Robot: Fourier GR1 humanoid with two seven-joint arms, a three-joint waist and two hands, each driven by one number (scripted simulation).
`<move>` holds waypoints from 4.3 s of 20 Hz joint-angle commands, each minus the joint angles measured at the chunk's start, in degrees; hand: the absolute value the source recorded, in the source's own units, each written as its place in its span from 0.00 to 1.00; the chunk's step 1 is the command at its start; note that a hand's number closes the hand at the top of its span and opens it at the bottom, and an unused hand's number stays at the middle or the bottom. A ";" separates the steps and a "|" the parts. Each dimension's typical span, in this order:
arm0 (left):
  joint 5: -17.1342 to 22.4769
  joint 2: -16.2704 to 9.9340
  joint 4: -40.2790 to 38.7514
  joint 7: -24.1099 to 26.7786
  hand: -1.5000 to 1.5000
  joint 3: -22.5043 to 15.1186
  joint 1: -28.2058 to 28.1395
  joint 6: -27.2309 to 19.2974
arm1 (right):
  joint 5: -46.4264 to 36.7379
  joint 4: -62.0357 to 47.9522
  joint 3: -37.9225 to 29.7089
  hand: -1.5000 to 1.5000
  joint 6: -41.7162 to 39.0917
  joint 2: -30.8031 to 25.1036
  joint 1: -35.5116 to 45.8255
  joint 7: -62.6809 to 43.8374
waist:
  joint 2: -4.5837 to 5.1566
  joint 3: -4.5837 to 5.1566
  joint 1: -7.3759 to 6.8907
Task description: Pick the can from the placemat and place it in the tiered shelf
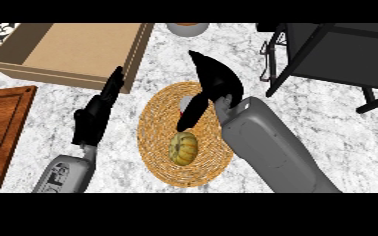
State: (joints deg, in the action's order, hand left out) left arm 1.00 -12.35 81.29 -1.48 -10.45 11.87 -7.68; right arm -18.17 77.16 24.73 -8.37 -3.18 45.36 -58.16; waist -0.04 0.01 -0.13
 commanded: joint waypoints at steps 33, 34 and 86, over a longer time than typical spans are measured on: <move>-6.62 5.72 1.63 0.44 0.50 4.08 -2.46 4.29 | -6.06 -18.09 2.89 0.00 3.01 3.17 -3.51 11.29 | 0.09 -0.01 -0.29; -5.73 5.28 -2.22 2.42 0.50 6.01 -0.75 5.09 | -6.02 -15.96 4.24 0.00 4.44 3.17 -5.80 10.85 | 0.09 -0.01 -0.13; -8.07 6.53 4.05 0.00 0.50 7.03 -5.21 6.02 | -58.15 41.61 -6.01 1.00 -2.47 1.57 -6.69 -14.27 | -0.34 0.04 0.41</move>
State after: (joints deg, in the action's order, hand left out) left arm -7.18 -5.57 83.84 -1.24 -3.76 8.07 -1.47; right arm -73.90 116.83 23.61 -1.48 -0.79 34.95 -65.57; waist -0.38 0.08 0.38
